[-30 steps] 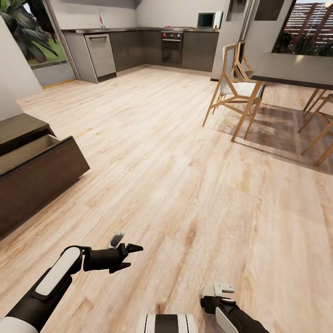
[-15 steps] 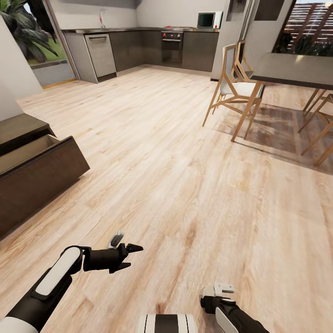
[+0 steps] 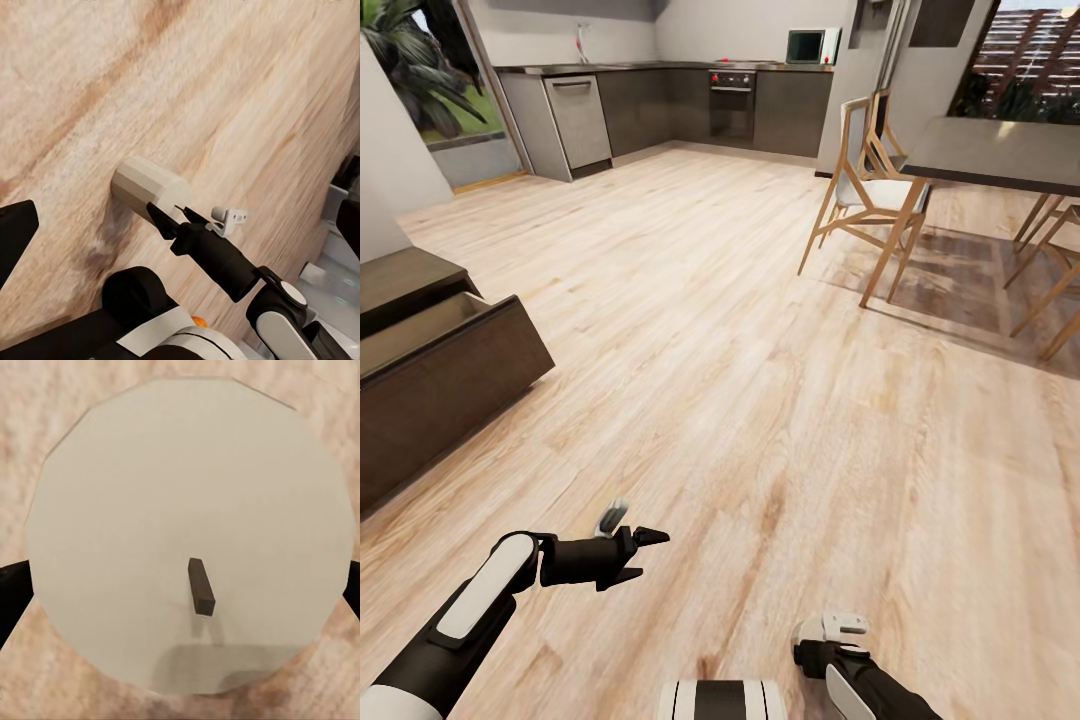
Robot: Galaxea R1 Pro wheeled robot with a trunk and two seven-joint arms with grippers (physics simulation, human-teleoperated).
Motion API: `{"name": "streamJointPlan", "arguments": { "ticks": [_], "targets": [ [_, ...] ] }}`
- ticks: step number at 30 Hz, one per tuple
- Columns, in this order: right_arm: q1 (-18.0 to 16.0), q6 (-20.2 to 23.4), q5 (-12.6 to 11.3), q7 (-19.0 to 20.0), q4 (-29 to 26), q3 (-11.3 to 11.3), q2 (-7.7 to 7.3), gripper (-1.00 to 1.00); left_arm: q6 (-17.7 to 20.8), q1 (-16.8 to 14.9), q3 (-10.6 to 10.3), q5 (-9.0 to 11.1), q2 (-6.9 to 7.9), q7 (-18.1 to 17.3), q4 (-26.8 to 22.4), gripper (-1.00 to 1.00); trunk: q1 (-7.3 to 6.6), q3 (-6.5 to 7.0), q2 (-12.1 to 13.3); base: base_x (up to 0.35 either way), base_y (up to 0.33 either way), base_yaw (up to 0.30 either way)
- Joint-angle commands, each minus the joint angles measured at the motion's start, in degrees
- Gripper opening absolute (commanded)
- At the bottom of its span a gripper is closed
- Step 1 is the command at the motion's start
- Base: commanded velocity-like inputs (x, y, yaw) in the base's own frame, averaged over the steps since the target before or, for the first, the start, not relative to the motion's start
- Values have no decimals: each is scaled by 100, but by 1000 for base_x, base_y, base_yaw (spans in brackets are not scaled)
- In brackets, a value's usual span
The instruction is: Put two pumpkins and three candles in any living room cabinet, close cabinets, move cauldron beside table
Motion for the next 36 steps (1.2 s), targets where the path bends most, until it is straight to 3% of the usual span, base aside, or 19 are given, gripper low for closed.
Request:
{"name": "streamJointPlan", "arguments": {
  "ticks": [1, 11, 36],
  "targets": [
    [-3, 23, -42, -46, -12, 36, -4, -100, 0, -3, -9, 60, 4, 56, -5, 100, -1, -4, -2, 0, 0, 0],
    [-3, 24, -42, -46, -17, 37, -6, -100, -1, -2, -9, 60, 4, 56, -7, 100, -1, -4, -2, 0, 0, 0],
    [-3, 34, -45, -27, -131, 29, -15, -100, -3, -3, -18, 60, 10, 56, -5, 100, -66, 550, 32, 0, 0, 0]
  ]
}}
